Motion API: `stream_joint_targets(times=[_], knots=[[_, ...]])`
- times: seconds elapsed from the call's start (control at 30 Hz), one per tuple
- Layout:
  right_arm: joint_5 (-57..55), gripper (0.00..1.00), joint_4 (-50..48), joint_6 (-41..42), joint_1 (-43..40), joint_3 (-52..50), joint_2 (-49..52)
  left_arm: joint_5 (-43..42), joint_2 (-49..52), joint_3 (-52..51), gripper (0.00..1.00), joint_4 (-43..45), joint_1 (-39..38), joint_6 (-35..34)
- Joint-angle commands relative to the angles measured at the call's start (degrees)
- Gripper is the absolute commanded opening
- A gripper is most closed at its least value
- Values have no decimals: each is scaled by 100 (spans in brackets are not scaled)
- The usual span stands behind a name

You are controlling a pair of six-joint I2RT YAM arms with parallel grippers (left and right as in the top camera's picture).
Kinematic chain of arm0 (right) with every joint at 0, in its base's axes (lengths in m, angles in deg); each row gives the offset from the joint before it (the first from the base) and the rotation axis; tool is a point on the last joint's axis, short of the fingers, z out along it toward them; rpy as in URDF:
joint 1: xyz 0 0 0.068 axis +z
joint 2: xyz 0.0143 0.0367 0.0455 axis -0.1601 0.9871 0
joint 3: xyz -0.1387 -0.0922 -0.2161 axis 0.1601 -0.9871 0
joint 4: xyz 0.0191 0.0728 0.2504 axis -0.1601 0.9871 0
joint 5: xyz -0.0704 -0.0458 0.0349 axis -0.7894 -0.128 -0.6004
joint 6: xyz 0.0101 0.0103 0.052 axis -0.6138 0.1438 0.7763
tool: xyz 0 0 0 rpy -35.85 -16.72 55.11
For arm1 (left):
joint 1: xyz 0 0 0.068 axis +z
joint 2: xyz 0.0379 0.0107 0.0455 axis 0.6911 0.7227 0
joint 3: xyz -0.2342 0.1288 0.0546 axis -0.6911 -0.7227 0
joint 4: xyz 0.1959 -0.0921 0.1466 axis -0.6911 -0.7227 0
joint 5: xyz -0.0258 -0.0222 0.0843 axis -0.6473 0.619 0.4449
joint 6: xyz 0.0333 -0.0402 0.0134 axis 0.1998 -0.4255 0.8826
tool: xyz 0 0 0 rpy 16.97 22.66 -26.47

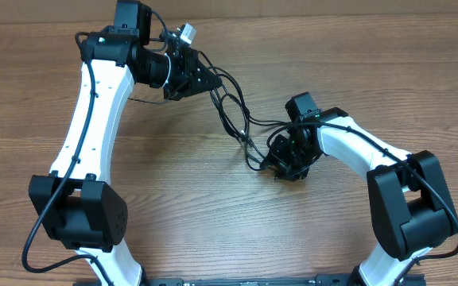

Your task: Untangle cables

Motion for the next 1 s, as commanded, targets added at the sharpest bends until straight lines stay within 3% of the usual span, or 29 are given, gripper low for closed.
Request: stream_joint_targets(times=[0.0, 0.07, 0.27, 0.5, 0.57, 0.67, 0.97], knots=[[-409, 66, 72, -291, 26, -48, -7, 782, -17, 83, 4, -76, 15, 31], [-780, 75, 214, -444, 26, -48, -7, 1386, -17, 83, 4, -223, -2, 28], [-2002, 77, 697, -444, 22, -46, -7, 3335, -17, 52, 4, -916, -107, 26], [-2015, 76, 680, -431, 22, -46, -7, 4015, -17, -376, 16, -1082, -260, 26], [-2015, 77, 682, -431, 22, -46, -7, 4242, -17, -531, 25, -1075, -271, 24], [-2015, 76, 678, -431, 22, -46, -7, 4428, -17, -756, 51, -1058, -269, 0], [-2020, 77, 605, -433, 22, -46, -7, 4529, -17, -837, 74, -1113, -271, -70]])
